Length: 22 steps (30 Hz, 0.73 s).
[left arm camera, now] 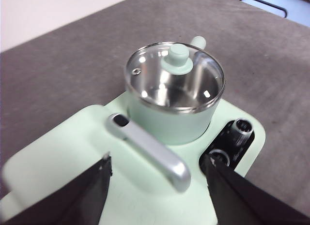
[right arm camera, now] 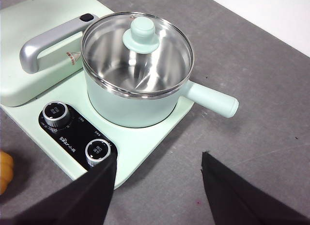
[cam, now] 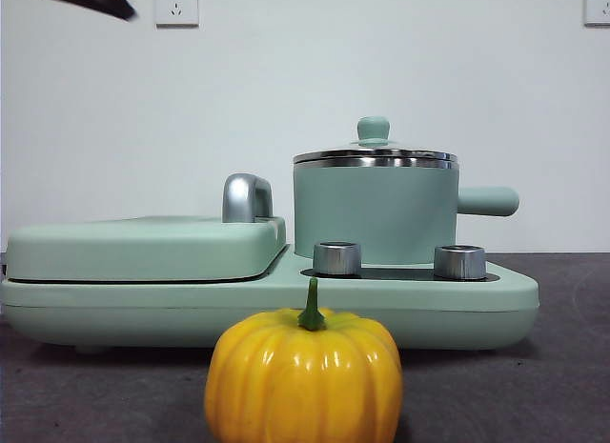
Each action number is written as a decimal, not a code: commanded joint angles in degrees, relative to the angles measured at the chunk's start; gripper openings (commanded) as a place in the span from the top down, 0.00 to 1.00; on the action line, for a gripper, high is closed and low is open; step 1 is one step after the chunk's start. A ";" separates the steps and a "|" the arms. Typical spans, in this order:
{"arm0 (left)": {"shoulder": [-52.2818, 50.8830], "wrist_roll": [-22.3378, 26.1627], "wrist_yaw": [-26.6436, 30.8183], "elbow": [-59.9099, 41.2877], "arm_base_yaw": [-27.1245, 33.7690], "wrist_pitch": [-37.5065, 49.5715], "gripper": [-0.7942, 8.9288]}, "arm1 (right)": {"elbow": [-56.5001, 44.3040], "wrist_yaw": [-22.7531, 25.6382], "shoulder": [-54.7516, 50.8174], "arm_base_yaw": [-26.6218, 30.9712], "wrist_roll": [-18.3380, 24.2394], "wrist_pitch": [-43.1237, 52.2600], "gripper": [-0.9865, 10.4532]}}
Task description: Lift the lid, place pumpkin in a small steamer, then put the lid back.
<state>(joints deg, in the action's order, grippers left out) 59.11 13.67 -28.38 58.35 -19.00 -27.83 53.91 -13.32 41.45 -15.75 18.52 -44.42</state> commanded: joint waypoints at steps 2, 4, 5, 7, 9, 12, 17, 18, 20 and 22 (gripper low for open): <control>5.16 -2.86 0.37 1.20 -2.54 5.75 0.60 | 1.09 0.11 0.39 -0.24 -0.55 0.31 0.67; 7.65 -2.86 0.70 1.20 -3.91 9.01 0.60 | 1.09 0.13 0.39 -0.24 -0.55 0.37 0.67; 8.96 -2.86 1.57 1.20 -4.74 10.93 0.60 | 1.09 0.20 0.39 -0.24 -0.55 0.46 0.67; 11.23 -2.84 4.13 1.20 -6.34 14.67 0.60 | 1.09 0.33 0.39 -0.24 -0.57 0.61 0.67; 13.73 -2.97 6.16 1.22 -7.91 19.06 0.60 | 1.09 0.31 0.39 -0.24 -0.57 0.68 0.67; 17.25 -6.03 6.58 1.36 -9.64 25.77 0.60 | 1.09 0.31 0.39 -0.24 -0.55 0.68 0.67; 23.30 -10.84 7.48 3.67 -12.04 33.44 0.60 | 1.09 0.31 0.39 -0.24 -0.55 0.66 0.67; 24.68 -11.26 7.50 4.74 -12.57 33.99 0.60 | 1.09 0.31 0.39 -0.24 -0.55 0.66 0.67; 27.34 -11.39 7.48 7.26 -13.57 34.07 0.60 | 1.09 0.31 0.39 -0.24 -0.55 0.66 0.67; 30.08 -11.39 7.48 10.08 -14.64 33.86 0.60 | 1.09 0.31 0.39 -0.24 -0.55 0.68 0.67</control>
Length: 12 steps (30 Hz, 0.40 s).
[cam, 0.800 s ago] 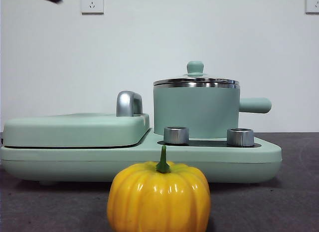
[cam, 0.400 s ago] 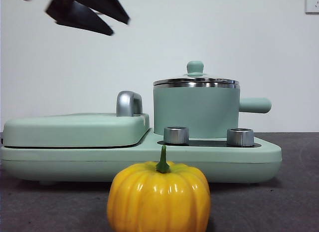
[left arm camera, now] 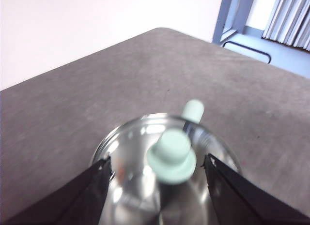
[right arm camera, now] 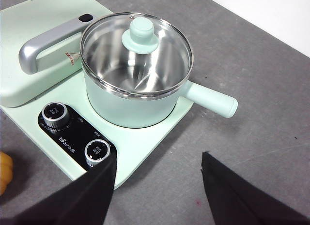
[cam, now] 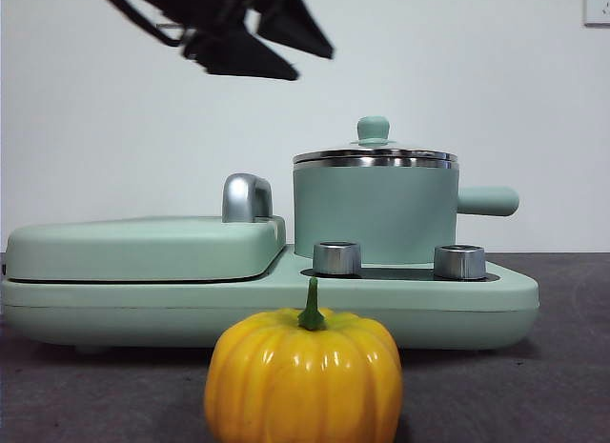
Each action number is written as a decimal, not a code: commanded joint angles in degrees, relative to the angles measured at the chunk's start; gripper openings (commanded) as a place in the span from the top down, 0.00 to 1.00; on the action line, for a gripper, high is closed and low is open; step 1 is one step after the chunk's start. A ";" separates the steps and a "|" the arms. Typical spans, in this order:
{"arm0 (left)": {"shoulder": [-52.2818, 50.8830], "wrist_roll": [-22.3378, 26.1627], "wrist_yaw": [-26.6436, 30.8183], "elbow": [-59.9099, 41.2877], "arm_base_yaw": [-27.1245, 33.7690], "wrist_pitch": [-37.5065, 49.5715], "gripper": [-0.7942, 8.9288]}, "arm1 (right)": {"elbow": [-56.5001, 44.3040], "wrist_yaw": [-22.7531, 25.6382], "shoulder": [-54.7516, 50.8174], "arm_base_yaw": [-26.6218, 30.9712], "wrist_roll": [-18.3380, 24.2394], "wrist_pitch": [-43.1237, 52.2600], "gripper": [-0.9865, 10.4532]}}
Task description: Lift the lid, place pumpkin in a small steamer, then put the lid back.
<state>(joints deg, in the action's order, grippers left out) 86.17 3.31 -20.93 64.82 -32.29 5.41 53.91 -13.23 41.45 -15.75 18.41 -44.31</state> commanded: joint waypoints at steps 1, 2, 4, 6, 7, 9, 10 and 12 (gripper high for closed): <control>4.39 -1.03 0.02 5.18 -1.86 0.48 0.60 | 1.09 0.22 0.39 -0.24 -0.44 0.57 0.67; 5.70 -1.03 0.02 6.71 -2.34 0.33 0.60 | 1.09 0.22 0.39 -0.24 -0.44 0.57 0.67; 8.11 -1.03 0.02 9.31 -3.15 0.15 0.60 | 1.09 0.22 0.39 -0.24 -0.44 0.57 0.67; 10.14 -1.03 0.02 11.45 -3.78 0.00 0.60 | 1.09 0.22 0.39 -0.24 -0.44 0.57 0.67; 11.10 -1.03 0.02 12.28 -4.07 0.00 0.60 | 1.09 0.22 0.39 -0.24 -0.44 0.57 0.67; 12.59 -1.01 0.02 13.35 -4.55 -0.04 0.60 | 1.09 0.22 0.39 -0.24 -0.44 0.57 0.67; 13.11 -0.98 0.02 13.57 -4.74 -0.02 0.60 | 1.09 0.22 0.39 -0.24 -0.44 0.59 0.67; 13.92 -0.24 0.04 13.62 -5.11 0.04 0.60 | 1.09 0.22 0.39 -0.24 -0.44 0.61 0.67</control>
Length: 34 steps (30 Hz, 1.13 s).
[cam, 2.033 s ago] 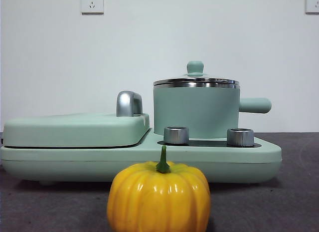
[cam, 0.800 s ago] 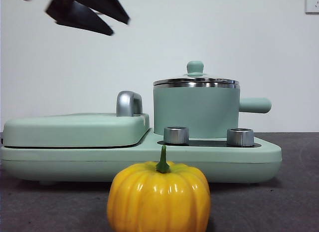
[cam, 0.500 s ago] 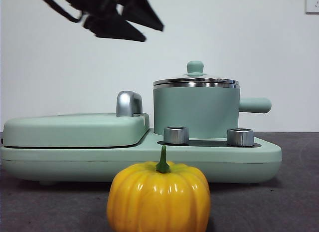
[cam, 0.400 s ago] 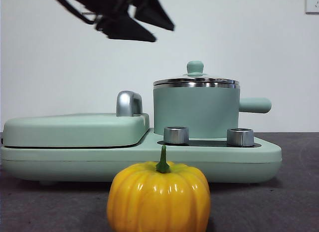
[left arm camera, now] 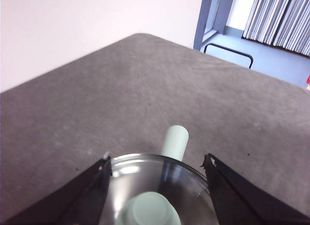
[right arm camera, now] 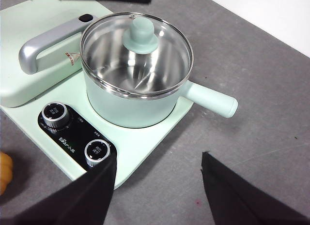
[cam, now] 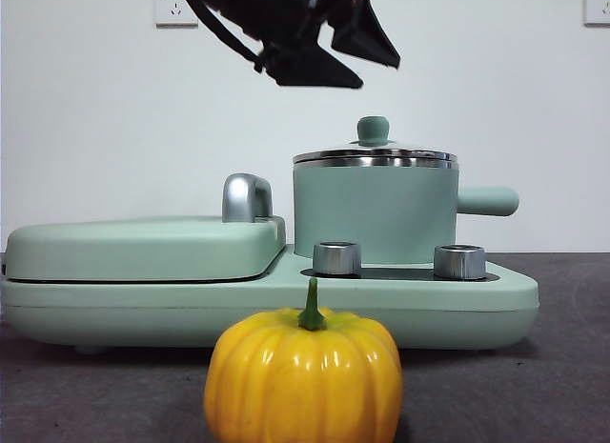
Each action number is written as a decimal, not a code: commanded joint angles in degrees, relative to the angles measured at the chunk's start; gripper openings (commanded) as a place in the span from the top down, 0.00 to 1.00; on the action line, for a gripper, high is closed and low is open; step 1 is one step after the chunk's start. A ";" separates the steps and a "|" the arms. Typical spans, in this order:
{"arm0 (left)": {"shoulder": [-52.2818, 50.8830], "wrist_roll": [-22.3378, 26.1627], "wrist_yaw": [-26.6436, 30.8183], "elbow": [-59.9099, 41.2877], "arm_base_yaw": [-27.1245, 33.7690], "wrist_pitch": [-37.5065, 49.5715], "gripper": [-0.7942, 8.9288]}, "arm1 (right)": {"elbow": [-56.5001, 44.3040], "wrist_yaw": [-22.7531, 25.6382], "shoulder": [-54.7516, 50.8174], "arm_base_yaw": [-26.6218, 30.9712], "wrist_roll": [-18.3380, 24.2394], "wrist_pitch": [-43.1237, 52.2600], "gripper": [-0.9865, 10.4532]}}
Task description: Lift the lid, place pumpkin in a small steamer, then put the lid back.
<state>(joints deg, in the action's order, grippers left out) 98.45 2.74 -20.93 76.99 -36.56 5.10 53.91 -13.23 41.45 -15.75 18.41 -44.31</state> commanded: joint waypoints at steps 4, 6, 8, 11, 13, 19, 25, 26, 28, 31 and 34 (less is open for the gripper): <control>2.43 3.17 0.13 1.42 -1.62 -0.63 0.60 | 1.09 0.22 0.39 -0.24 -0.44 0.87 0.67; 2.82 4.37 0.22 1.42 -1.90 -0.94 0.60 | 1.09 0.22 0.39 -0.24 -0.46 0.98 0.67; 3.19 4.35 0.50 1.42 -1.92 -1.29 0.60 | 1.09 0.22 0.39 -0.24 -0.46 1.01 0.67; 3.85 4.33 1.38 1.42 -1.92 -2.12 0.60 | 1.09 0.22 0.39 -0.24 -0.46 0.98 0.67; 4.15 4.37 2.01 1.42 -1.92 -2.95 0.60 | 1.09 0.22 0.39 -0.24 -0.46 0.98 0.67; 4.79 4.55 2.03 1.42 -1.92 -4.24 0.60 | 1.09 0.20 0.39 -0.24 -0.50 0.98 0.67; 4.90 4.52 2.78 1.42 -1.88 -4.24 0.60 | 1.09 0.20 0.39 -0.24 -1.27 1.01 0.67; 4.90 4.52 3.21 1.42 -1.86 -4.24 0.61 | 1.09 0.20 0.37 -0.24 -1.29 1.01 0.67; 4.90 4.52 3.39 1.42 -1.75 -4.26 0.65 | 1.09 0.20 0.37 -0.24 -1.29 0.98 0.67; 4.90 4.52 3.39 1.42 -1.75 -4.24 0.75 | 1.09 0.20 0.37 -0.24 -1.29 1.01 0.67; 4.90 4.52 3.39 1.42 -1.75 -4.28 0.81 | 1.09 0.20 0.37 -0.24 -1.31 0.98 0.67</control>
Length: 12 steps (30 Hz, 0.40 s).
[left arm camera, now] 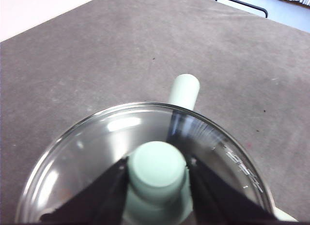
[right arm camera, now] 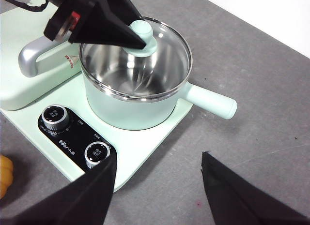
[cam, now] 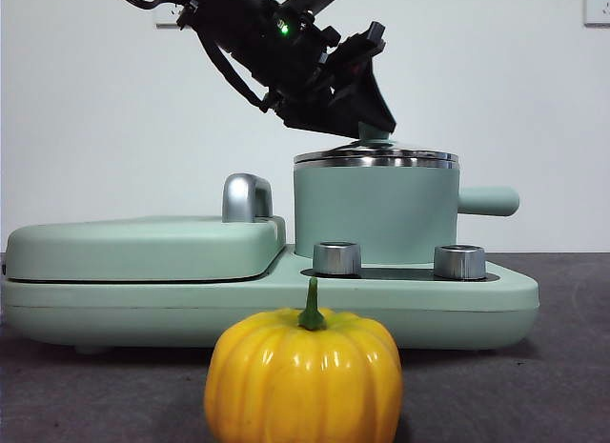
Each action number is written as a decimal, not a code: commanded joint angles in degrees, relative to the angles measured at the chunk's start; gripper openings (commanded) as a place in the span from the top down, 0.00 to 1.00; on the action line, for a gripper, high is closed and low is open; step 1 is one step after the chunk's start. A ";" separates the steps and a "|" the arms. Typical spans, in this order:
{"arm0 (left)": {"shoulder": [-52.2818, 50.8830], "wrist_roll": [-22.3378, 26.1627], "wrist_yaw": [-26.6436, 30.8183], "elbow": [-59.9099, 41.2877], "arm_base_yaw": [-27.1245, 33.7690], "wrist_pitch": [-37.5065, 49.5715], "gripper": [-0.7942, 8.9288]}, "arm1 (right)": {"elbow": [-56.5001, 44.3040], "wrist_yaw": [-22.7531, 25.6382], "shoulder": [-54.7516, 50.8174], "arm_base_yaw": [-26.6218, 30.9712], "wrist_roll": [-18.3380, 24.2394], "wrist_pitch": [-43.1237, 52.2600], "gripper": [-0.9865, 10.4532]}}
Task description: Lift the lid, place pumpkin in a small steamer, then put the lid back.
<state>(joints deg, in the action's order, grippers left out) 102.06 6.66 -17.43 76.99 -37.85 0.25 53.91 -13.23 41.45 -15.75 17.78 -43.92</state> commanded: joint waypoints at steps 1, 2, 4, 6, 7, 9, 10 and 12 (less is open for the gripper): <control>1.29 0.61 -0.11 1.42 -0.46 0.57 0.83 | 1.09 0.20 0.37 -0.24 -0.68 0.59 0.67; 1.29 0.61 -0.11 1.42 -0.46 0.57 0.85 | 1.09 0.20 0.37 -0.24 -0.68 0.59 0.67; 1.29 0.63 -0.11 1.42 -0.46 0.59 0.90 | 1.09 0.20 0.37 -0.24 -0.70 0.59 0.67; 1.29 0.63 -0.11 1.42 -0.46 0.59 0.90 | 1.09 0.20 0.37 -0.24 -0.76 0.59 0.67; 1.29 0.61 -0.11 1.42 -0.46 0.59 0.90 | 1.09 0.20 0.37 -0.24 -0.85 0.59 0.67; 1.29 0.63 -0.11 1.42 -0.46 0.72 0.90 | 1.09 0.20 0.37 -0.24 -0.85 0.59 0.67; 1.29 0.70 -0.07 1.42 -0.46 0.90 0.90 | 1.09 0.20 0.37 -0.24 -0.85 0.59 0.67; 1.27 1.01 0.70 1.53 -0.46 1.14 0.90 | 1.09 0.20 0.37 -0.24 -0.85 0.59 0.67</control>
<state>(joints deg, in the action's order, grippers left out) 102.06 6.90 -17.21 76.99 -37.78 0.43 53.91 -13.23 41.45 -15.75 17.74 -43.92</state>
